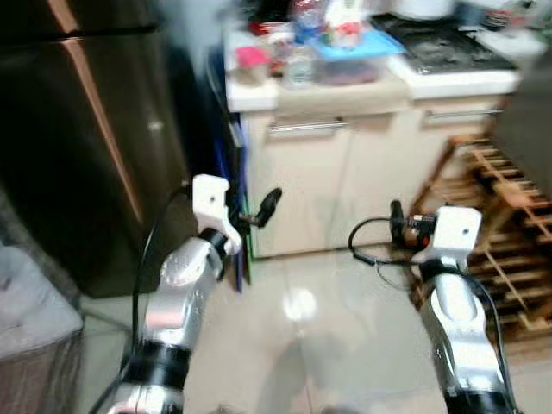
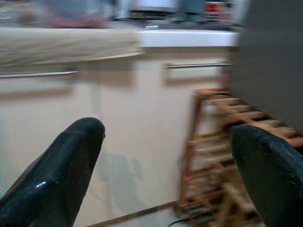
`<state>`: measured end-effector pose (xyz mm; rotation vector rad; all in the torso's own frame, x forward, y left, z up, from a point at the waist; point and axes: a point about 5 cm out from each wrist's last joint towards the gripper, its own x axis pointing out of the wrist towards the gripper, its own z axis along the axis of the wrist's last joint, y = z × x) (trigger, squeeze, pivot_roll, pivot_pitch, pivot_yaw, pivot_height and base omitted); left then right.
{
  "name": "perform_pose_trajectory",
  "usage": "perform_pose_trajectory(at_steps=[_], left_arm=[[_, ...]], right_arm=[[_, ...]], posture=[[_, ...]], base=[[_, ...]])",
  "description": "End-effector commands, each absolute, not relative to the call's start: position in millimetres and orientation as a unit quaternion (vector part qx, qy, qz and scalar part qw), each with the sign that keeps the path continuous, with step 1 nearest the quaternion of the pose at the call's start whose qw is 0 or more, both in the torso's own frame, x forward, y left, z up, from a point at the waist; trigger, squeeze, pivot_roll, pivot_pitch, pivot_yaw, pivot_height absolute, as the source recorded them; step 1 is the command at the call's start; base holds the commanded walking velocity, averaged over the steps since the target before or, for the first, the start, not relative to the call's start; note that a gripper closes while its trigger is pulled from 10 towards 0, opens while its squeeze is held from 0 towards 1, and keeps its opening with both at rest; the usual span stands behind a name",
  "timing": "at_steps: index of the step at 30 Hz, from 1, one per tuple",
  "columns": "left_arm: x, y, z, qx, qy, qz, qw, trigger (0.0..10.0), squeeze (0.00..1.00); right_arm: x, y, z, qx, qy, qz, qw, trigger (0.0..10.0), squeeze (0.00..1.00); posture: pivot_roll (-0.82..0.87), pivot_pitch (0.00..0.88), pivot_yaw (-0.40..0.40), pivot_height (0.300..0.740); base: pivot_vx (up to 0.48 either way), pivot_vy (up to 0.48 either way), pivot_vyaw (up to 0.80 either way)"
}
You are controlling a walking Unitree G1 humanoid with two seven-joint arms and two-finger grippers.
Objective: Restocking fridge
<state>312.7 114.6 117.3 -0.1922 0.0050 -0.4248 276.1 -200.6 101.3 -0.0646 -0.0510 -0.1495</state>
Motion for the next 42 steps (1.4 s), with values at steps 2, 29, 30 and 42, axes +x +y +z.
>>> perform_pose_trajectory(at_steps=[2, 29, 30, 42], left_arm=[[308.2, 133.4, 102.7, -0.091, 0.034, -0.174, 0.98, 10.0, 0.0], [313.2, 131.3, 103.6, -0.102, 0.009, -0.169, 0.98, 10.0, 0.0], [313.2, 131.3, 103.6, -0.102, 0.009, -0.169, 0.98, 10.0, 0.0], [315.6, 127.6, 114.2, -0.099, -0.017, -0.172, 0.98, 10.0, 0.0]], right_arm=[[266.5, -218.6, 99.6, -0.021, -0.018, -0.115, 0.993, 10.0, 1.0], [276.0, -209.2, 101.6, -0.044, -0.008, -0.068, 0.997, 10.0, 1.0], [276.0, -209.2, 101.6, -0.044, -0.008, -0.068, 0.997, 10.0, 1.0], [277.9, -210.6, 103.0, -0.045, -0.016, -0.067, 0.997, 10.0, 1.0]], posture=[[-0.19, 0.0, 0.067, 0.74], [-0.19, 0.0, 0.04, 0.74], [-0.19, 0.0, 0.04, 0.74], [-0.2, 0.0, 0.051, 0.74]], base=[[0.0, 0.0, -0.78], [0.0, 0.0, -0.78], [0.0, 0.0, -0.77], [0.0, 0.0, -0.78]])
